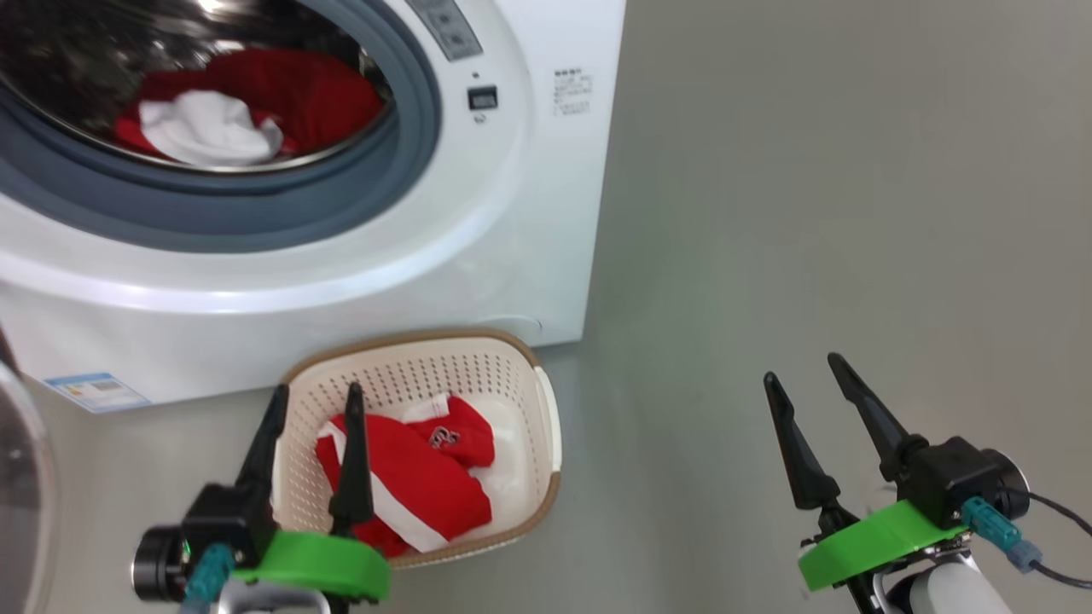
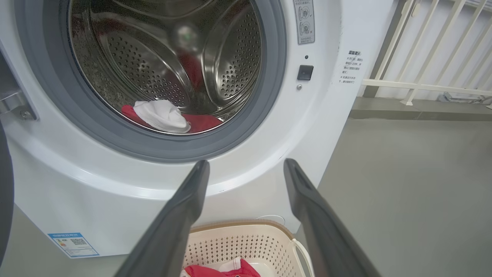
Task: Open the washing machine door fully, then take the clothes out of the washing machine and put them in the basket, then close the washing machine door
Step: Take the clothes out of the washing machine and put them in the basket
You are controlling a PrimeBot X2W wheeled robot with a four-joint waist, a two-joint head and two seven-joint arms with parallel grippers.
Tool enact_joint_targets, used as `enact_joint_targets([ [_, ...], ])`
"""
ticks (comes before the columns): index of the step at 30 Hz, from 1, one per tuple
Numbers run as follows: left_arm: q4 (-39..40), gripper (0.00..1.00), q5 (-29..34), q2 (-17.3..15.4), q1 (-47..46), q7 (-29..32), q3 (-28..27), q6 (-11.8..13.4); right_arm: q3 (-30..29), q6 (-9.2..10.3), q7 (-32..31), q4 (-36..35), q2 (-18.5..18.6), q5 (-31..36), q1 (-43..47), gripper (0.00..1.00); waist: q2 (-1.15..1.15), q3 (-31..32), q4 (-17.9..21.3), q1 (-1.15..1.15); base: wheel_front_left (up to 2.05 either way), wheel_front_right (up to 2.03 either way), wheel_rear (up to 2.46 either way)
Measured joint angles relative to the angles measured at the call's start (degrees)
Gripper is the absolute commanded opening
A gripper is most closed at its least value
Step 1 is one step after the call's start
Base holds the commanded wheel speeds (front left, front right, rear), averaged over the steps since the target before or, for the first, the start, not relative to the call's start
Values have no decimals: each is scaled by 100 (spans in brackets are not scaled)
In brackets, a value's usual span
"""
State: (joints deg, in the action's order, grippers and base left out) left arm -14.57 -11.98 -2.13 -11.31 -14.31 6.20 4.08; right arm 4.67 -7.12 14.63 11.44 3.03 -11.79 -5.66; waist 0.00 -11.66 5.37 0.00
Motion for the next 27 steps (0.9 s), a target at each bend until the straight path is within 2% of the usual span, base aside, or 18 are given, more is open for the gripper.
enact_joint_targets([
  [8, 634, 100, 103, -143, 700, 167, 113, 85, -47, 0, 0, 27, -12, 132, 316, 100, 0, 483, -223, 0, 0, 0, 0],
  [27, 1232, 100, -19, -261, 1699, 567, 30, 302, -181, 0, 0, 47, -41, 166, 820, 100, 0, 1114, -422, 0, 0, 0, 0],
])
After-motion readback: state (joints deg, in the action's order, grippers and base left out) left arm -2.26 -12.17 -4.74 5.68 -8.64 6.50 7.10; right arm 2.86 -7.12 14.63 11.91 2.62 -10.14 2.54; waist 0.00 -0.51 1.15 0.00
